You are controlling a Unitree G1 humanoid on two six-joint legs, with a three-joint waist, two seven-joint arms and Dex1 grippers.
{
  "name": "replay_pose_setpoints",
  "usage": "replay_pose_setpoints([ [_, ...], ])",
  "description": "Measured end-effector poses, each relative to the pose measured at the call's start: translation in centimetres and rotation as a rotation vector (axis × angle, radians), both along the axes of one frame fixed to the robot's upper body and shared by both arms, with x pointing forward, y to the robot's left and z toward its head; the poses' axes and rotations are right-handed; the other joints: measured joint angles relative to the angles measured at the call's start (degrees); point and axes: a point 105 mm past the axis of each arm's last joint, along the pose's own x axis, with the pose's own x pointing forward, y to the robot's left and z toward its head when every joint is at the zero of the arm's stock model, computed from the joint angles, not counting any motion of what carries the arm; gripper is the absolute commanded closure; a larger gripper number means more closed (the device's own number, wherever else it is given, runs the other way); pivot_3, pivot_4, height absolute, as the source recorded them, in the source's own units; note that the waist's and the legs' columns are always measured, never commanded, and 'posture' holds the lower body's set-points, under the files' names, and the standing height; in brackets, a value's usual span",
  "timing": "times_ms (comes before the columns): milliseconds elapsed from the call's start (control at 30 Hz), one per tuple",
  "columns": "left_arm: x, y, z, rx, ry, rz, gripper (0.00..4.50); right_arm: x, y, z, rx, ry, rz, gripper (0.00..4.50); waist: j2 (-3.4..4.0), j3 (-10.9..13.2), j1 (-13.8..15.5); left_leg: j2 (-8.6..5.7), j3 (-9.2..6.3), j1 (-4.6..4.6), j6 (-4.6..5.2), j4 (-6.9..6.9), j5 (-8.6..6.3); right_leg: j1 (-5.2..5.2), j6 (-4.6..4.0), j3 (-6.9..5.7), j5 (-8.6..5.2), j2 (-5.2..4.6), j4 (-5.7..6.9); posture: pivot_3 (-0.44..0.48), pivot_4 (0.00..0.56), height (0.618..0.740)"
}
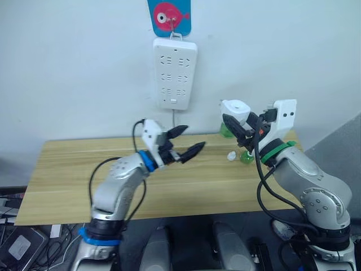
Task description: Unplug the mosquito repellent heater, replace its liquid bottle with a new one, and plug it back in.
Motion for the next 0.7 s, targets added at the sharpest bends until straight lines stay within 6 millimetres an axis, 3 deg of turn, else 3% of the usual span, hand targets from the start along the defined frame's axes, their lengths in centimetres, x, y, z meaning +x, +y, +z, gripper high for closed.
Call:
replay_pose_setpoints([
  [133,1.4,4.0,1.7,0.028,-0.026,0.113,0.0,-0.4,0.3,-0.6,-0.014,0.008,0.045,1.53,-0.01,0.0,0.3,-0.05,-0.02,0.0,-0.01,0.01,0.0,0.0,0.0,-0.02,0.0,-0.03,0.01,-0.043,0.245,0.74],
  [233,3.0,6.3,4.5,0.045,-0.11,0.174,0.0,-0.8,1.0,-0.3,0.003,-0.012,0.089,1.53,-0.01,0.0,0.9,-0.07,-0.02,0.0,-0.02,-0.01,0.01,0.0,0.0,-0.01,0.0,-0.03,0.01,-0.033,0.244,0.74],
  [367,4.7,5.9,6.3,0.065,-0.171,0.119,0.0,-1.1,1.8,-0.2,0.012,-0.025,0.134,1.53,-0.02,0.0,1.9,-0.09,0.1,-0.02,-0.02,-0.02,0.01,0.0,0.0,-0.06,0.0,-0.04,-0.03,-0.036,0.244,0.74],
  [700,8.5,4.1,5.7,0.165,-0.172,-0.035,0.0,-1.6,1.6,-1.2,-0.037,-0.028,0.125,1.53,-0.02,0.0,2.0,-0.09,0.19,-0.04,-0.02,-0.02,0.02,-0.07,-0.01,-0.11,0.0,-0.02,0.04,-0.093,0.247,0.74],
])
